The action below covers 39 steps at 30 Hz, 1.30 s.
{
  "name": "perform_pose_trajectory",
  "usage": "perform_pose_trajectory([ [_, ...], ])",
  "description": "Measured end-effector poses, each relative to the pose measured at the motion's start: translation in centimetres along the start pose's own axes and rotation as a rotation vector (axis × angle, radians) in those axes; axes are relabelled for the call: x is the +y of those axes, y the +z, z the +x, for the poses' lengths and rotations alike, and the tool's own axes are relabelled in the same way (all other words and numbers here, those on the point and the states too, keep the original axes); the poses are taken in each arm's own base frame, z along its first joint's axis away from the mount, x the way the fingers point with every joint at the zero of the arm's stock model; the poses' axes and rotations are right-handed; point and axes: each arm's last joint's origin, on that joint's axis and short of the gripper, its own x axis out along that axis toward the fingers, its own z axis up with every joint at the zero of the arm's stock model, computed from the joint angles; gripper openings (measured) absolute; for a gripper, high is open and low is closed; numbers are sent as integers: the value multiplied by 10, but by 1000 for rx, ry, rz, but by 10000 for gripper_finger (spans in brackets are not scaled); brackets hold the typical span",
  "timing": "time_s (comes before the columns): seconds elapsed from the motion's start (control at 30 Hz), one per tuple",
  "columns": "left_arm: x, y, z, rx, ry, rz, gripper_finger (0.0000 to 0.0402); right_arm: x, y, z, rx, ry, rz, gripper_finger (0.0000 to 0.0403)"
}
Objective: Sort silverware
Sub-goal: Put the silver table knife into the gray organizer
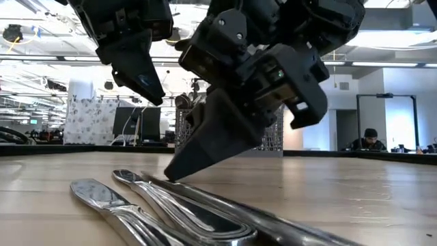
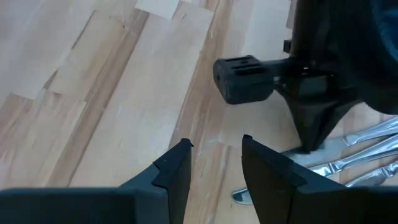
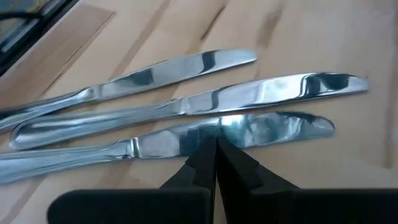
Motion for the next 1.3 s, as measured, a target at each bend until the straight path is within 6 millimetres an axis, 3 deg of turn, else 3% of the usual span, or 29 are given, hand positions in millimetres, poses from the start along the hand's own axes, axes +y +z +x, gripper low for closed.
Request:
perform_pose_trajectory([
  [0.13, 0, 0, 0, 0, -1, 4, 125, -3, -6, -1, 78, -49, -16, 0],
  [0.4, 0, 0, 0, 0, -1, 12, 125, -33, -19, -16, 235, -69, 15, 0],
  [0.57, 0, 0, 0, 0, -1, 41, 125, -46, -14, -34, 237, -26, 64, 0],
  [0.67, 0, 0, 0, 0, -1, 50, 125, -38, -4, -38, 176, -34, 54, 0],
  [0.83, 0, 0, 0, 1, -2, 50, 125, -21, 16, -25, -25, -40, 5, 0],
  [1.0, -2, -1, -1, 2, -7, 44, 125, -14, 5, -12, -13, -48, 40, 0],
  [1.3, -2, -1, -1, 1, -9, 24, 125, -8, 18, -13, -113, -45, 40, 0],
])
